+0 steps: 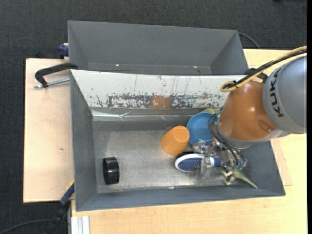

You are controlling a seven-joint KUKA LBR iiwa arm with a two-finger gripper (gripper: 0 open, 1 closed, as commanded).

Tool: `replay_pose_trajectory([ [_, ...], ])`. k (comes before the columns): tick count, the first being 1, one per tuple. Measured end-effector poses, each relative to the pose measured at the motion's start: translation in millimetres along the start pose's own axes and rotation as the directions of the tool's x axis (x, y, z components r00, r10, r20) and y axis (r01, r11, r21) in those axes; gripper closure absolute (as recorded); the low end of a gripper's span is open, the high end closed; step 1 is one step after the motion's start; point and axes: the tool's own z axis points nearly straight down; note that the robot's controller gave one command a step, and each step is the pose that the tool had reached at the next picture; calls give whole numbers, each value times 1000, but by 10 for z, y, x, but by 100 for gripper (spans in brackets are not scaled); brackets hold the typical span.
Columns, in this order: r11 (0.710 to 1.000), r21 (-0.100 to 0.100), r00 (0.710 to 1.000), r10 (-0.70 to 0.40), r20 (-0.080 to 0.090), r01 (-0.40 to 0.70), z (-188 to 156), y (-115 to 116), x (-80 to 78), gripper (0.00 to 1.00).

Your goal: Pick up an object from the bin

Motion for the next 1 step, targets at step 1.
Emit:
replay_pose_trajectory([
  [1, 1000, 3, 1000, 24, 15, -24, -1625, -53, -143, 100],
])
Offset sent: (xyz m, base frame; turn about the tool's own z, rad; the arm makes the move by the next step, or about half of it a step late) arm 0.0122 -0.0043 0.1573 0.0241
